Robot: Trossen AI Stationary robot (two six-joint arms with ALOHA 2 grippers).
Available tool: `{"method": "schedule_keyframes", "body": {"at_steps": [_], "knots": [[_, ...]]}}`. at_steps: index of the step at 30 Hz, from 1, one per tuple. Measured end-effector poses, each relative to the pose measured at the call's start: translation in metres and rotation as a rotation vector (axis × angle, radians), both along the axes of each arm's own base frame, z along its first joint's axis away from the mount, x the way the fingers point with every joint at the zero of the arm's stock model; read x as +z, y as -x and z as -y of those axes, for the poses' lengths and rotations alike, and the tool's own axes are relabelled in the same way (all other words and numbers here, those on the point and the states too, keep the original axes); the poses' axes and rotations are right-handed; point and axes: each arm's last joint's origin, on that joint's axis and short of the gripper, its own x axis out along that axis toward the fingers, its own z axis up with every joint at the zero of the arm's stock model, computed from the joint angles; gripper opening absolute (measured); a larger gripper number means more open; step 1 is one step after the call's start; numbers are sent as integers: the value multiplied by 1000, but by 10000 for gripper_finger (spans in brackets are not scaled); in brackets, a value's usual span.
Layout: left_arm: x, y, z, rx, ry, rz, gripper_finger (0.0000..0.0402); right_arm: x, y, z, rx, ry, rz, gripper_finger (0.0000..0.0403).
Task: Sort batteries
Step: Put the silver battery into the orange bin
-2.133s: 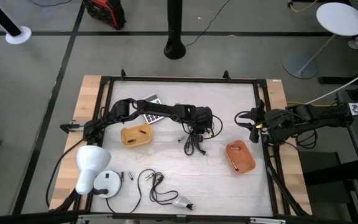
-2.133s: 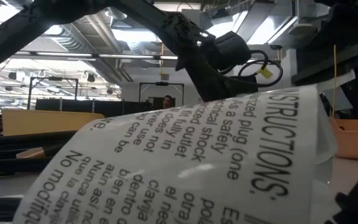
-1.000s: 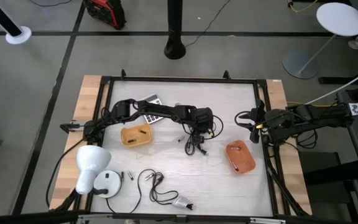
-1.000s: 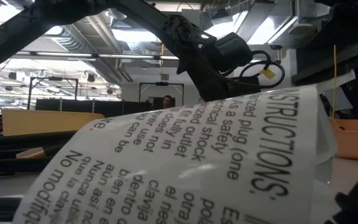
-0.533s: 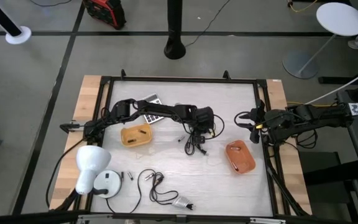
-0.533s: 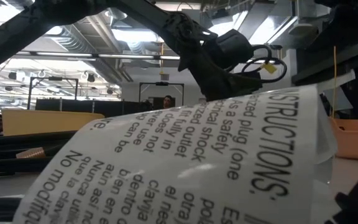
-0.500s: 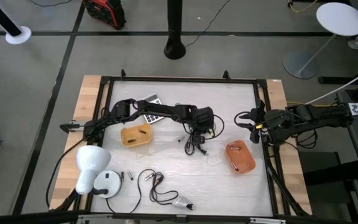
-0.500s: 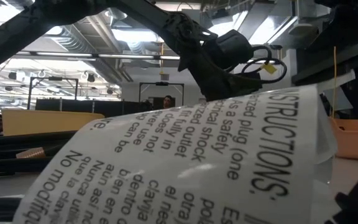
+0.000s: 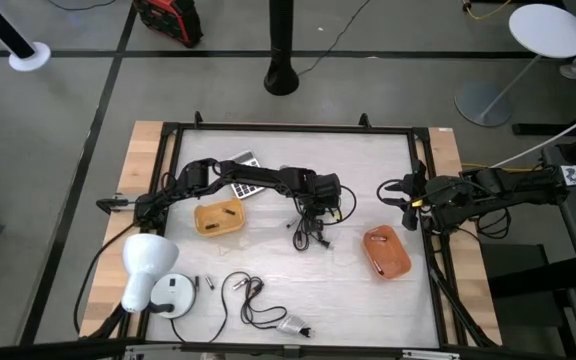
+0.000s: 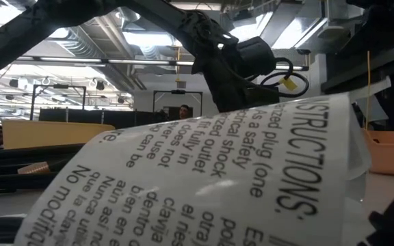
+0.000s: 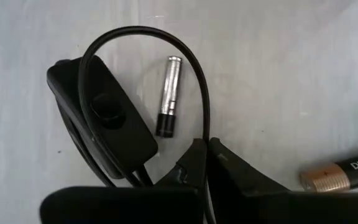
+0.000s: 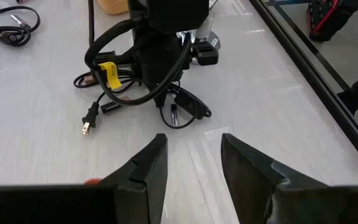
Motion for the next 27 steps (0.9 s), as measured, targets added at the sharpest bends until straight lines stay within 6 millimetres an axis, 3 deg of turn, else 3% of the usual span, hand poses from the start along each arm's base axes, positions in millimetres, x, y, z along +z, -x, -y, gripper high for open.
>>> {"method": "schedule_keyframes", "body": {"at_steps": [14, 22, 27], "knots": [[1, -4, 2, -12, -15, 47, 9, 0, 0, 0, 0, 0, 0, 144], [5, -8, 2, -30, -25, 68, 97, 0, 0, 0, 0, 0, 0, 144], [19, -15, 1, -51, -43, 117, 121, 0, 0, 0, 0, 0, 0, 144]]}}
